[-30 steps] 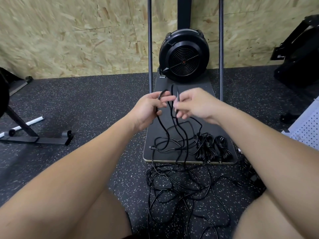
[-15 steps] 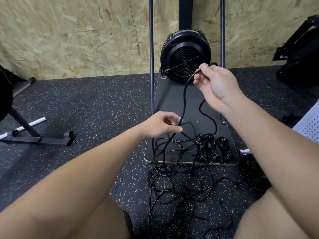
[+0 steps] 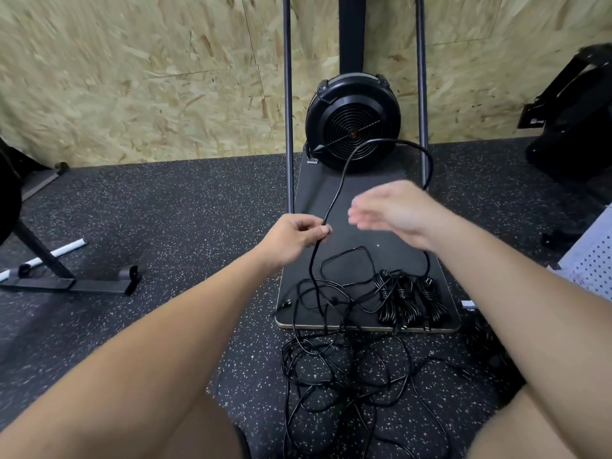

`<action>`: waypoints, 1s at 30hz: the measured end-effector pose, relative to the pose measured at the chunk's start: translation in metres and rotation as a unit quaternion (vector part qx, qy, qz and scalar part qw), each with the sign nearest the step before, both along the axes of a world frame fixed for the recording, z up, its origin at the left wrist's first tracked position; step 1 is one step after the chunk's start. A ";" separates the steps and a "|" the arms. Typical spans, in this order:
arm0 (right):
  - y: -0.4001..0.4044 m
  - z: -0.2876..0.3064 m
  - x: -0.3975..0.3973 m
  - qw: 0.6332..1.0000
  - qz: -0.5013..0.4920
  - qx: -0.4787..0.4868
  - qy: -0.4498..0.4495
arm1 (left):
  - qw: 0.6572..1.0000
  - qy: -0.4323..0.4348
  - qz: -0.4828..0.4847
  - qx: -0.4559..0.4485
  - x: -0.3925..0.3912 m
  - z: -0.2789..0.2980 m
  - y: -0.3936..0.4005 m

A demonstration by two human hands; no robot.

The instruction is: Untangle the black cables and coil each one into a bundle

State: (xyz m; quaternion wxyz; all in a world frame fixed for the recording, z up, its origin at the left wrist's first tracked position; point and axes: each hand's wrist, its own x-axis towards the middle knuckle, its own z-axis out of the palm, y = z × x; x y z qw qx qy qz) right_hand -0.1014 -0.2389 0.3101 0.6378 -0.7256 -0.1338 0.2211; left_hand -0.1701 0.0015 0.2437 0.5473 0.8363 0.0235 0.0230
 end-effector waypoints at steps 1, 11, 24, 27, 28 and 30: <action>0.004 -0.006 -0.004 0.997 0.037 -0.059 -0.012 | 1.000 -0.007 0.007 -0.023 0.001 0.004 -0.002; 0.045 -0.034 -0.036 0.977 0.167 -0.134 0.004 | 0.991 -0.018 0.059 -0.116 0.001 0.019 -0.021; 0.024 -0.008 -0.017 0.996 0.057 -0.004 -0.065 | 0.957 0.186 -0.192 -0.113 -0.037 0.024 -0.001; 0.017 -0.003 -0.005 0.996 0.008 0.074 -0.043 | 0.953 0.213 -0.212 -0.047 -0.045 0.021 0.005; 0.014 -0.002 -0.001 0.996 -0.012 0.088 -0.030 | 0.957 0.214 -0.193 -0.030 -0.046 0.021 0.005; 0.007 0.000 0.005 0.997 -0.049 0.048 -0.023 | 0.968 0.199 -0.151 -0.015 -0.047 0.020 0.004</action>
